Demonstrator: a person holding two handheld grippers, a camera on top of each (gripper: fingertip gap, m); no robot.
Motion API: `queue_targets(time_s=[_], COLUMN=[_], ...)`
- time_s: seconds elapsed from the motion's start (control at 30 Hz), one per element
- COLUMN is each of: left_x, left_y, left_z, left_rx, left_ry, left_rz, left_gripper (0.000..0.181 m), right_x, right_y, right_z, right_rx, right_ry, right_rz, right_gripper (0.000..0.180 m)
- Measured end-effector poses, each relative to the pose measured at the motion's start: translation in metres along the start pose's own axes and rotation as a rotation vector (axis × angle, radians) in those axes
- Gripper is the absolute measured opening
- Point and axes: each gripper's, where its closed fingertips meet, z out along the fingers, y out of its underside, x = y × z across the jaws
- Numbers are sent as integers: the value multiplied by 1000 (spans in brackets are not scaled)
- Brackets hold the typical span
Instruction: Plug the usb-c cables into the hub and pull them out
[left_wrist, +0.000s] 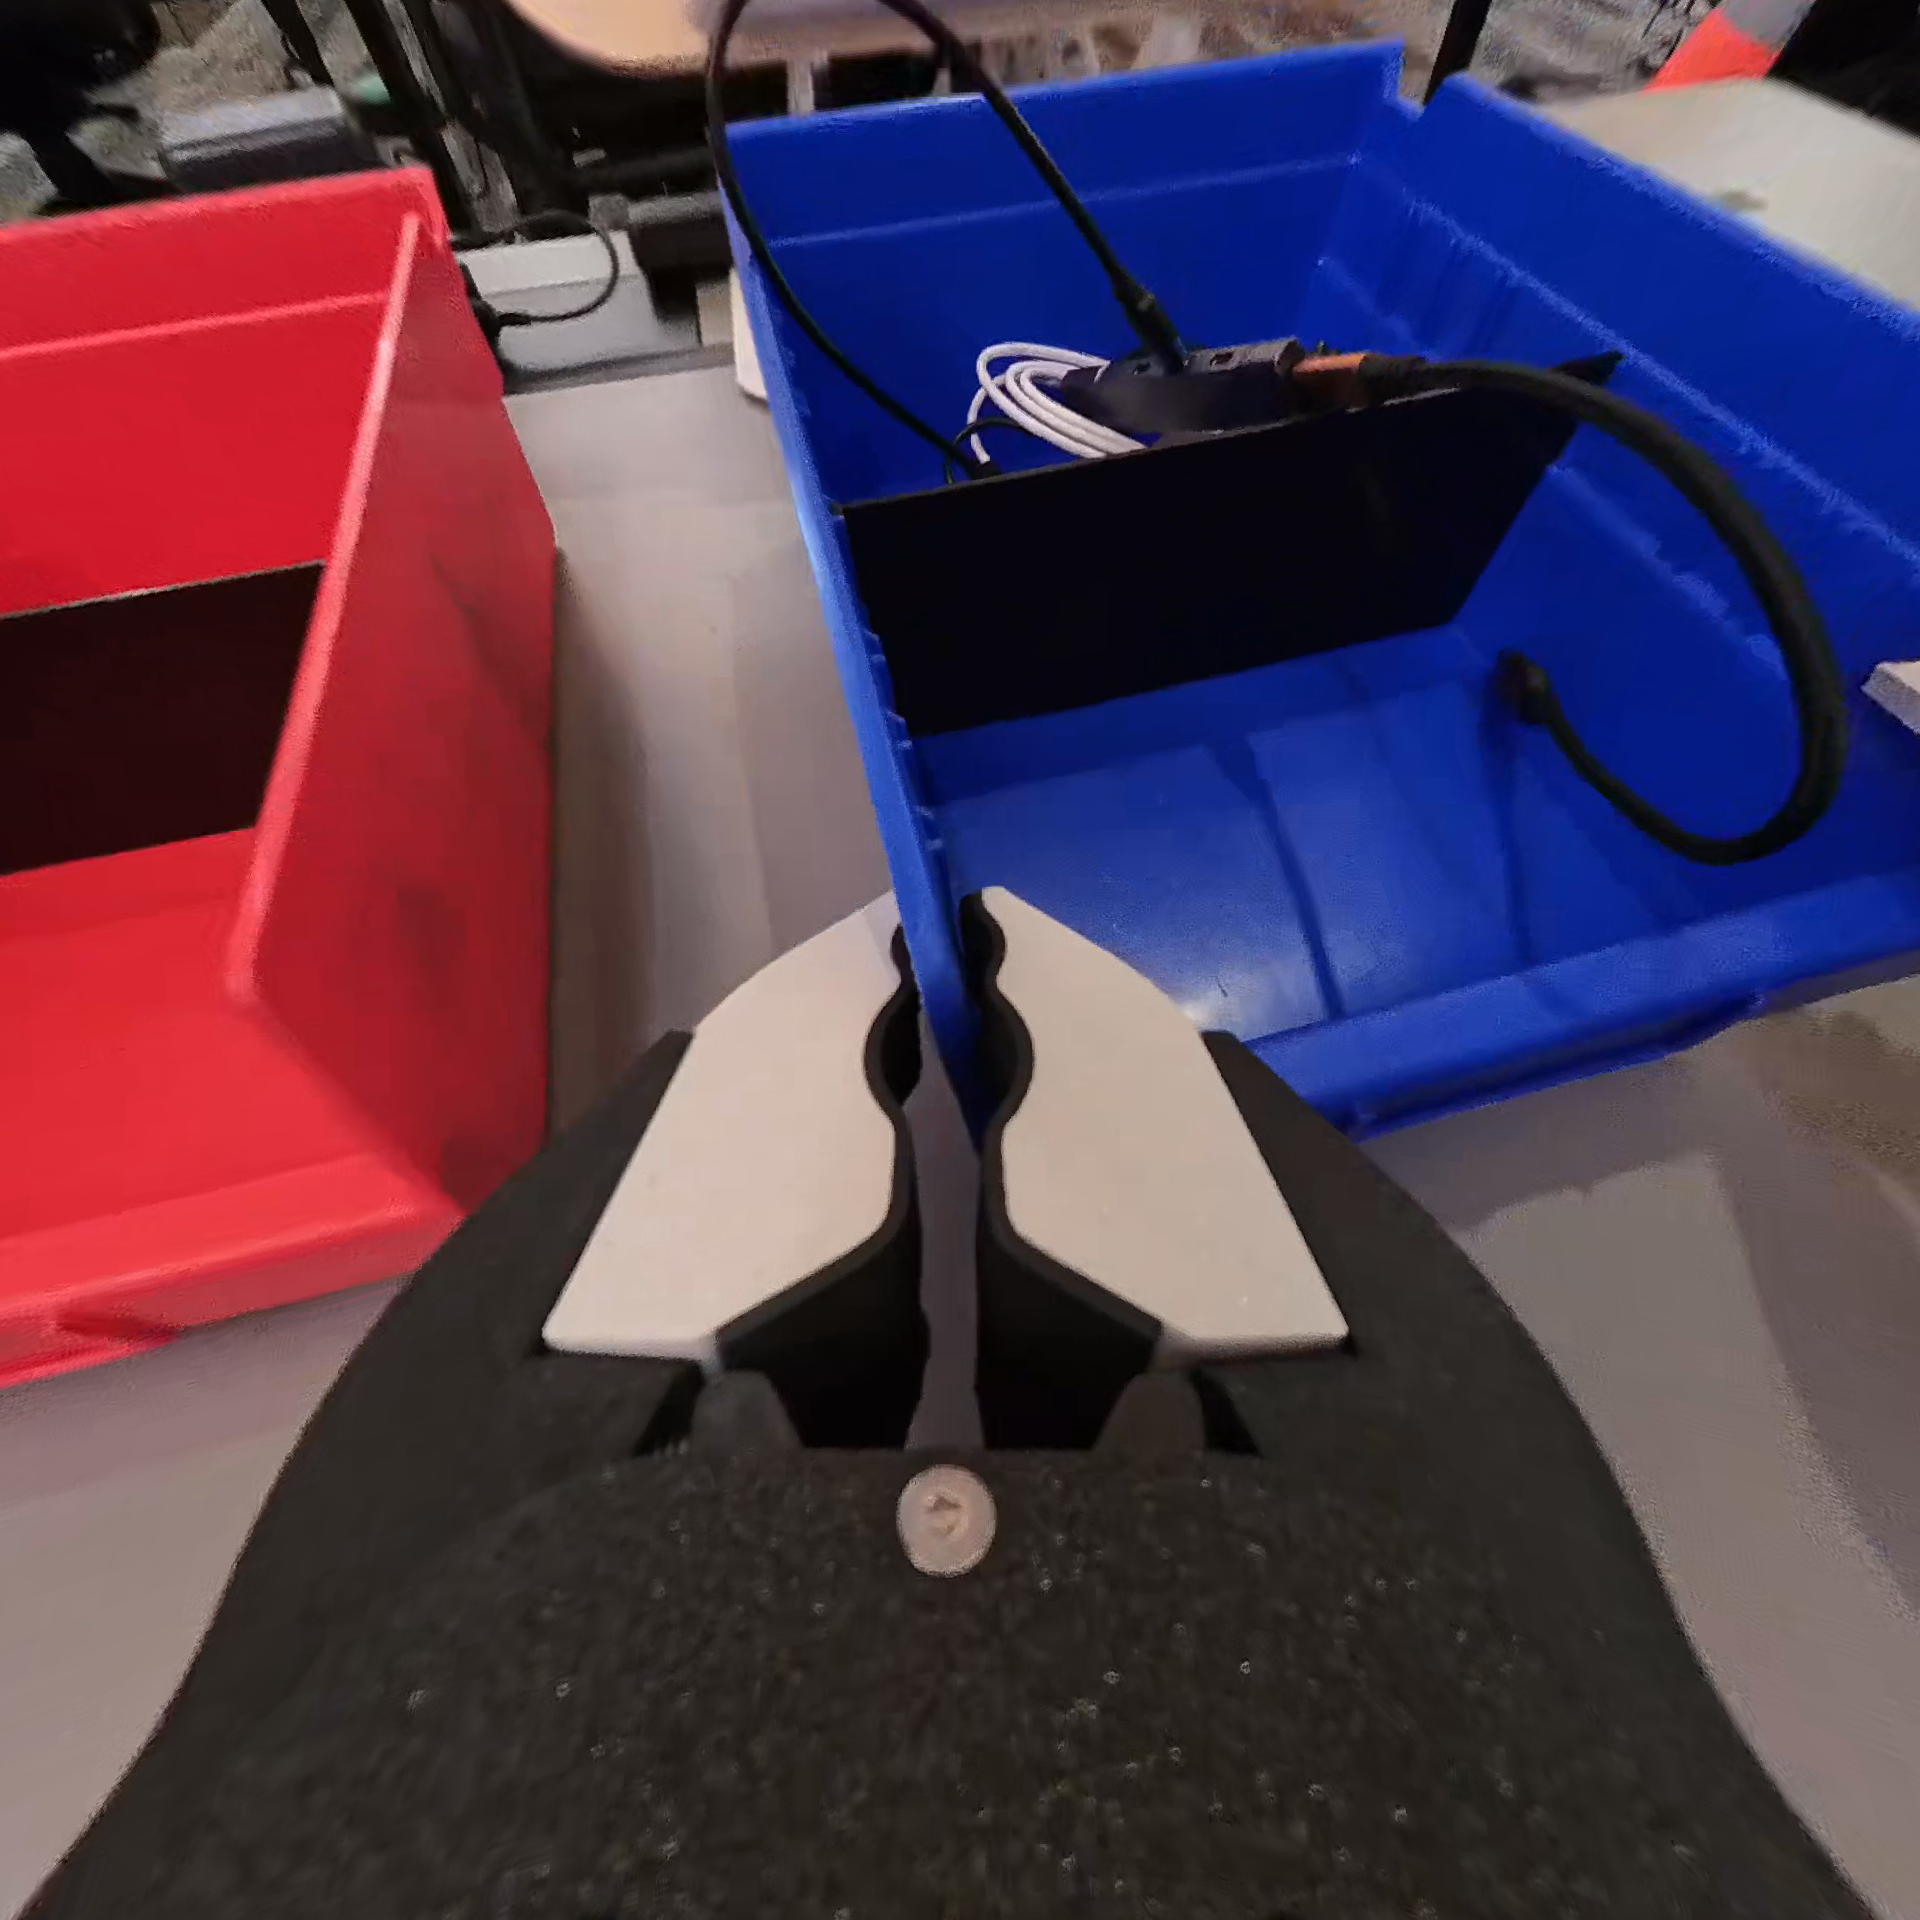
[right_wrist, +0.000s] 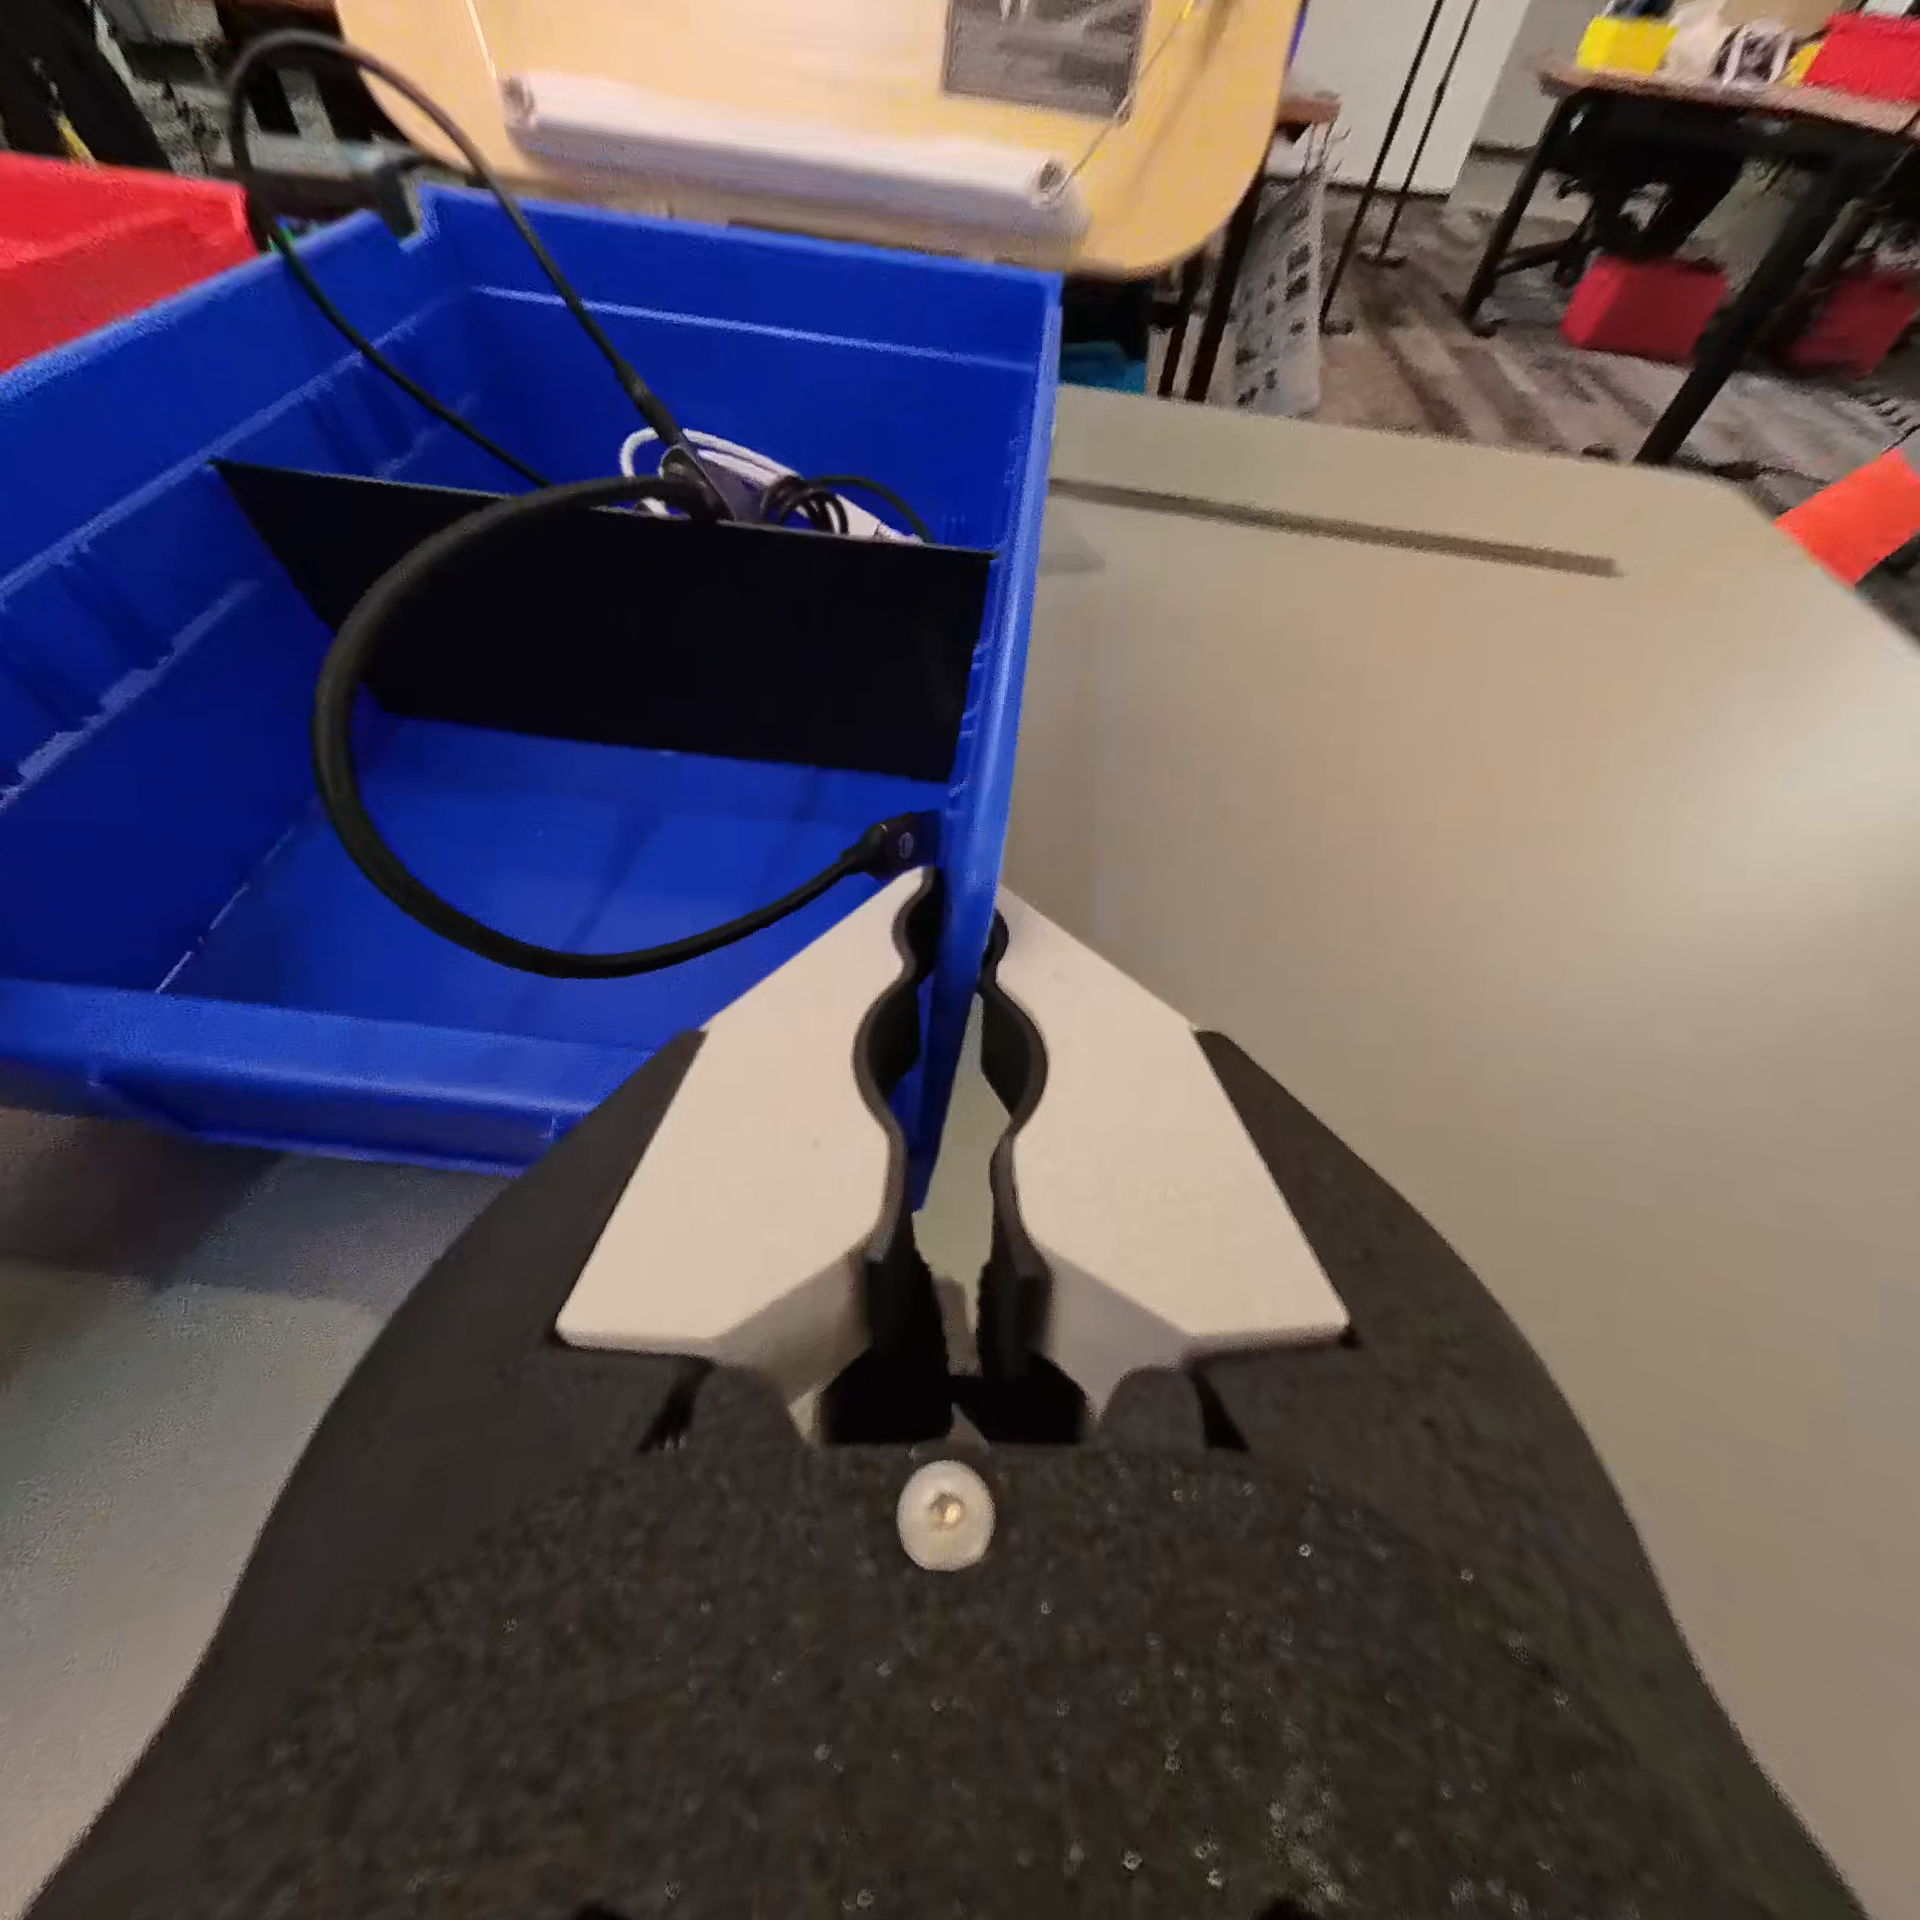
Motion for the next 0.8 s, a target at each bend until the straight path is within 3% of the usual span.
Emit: queue_targets(time_s=[0.13, 0.2, 0.27, 0.37, 0.5, 0.6, 0.8], left_x=[1, 6, -13, -103, -246, -293, -277], left_y=[1, -9, -31, -35, 6, 35, 27], left_z=[2, -15, -46, -81, -107, -102, -48], left_rx=[-20, 21, 136, 174, 78, 17, 3], left_ry=[65, 173, 226, 38, -233, -264, -50], left_rz=[31, -14, -76, -79, -183, -211, -239], left_gripper=[14, 44, 45, 49, 59, 70, 57], right_x=[-2, -2, -4, -8, -45, -91, -206], right_y=[8, 4, -5, -25, -34, -33, -16], right_z=[8, 0, -19, -60, -98, -101, -84], right_rx=[-35, -11, 33, 134, 189, 210, 69], right_ry=[-11, -30, -73, -117, -216, -287, -589], right_rz=[-12, -24, -30, -14, -30, -68, -38], right_gripper=[4, 8, 21, 28, 28, 28, 38])
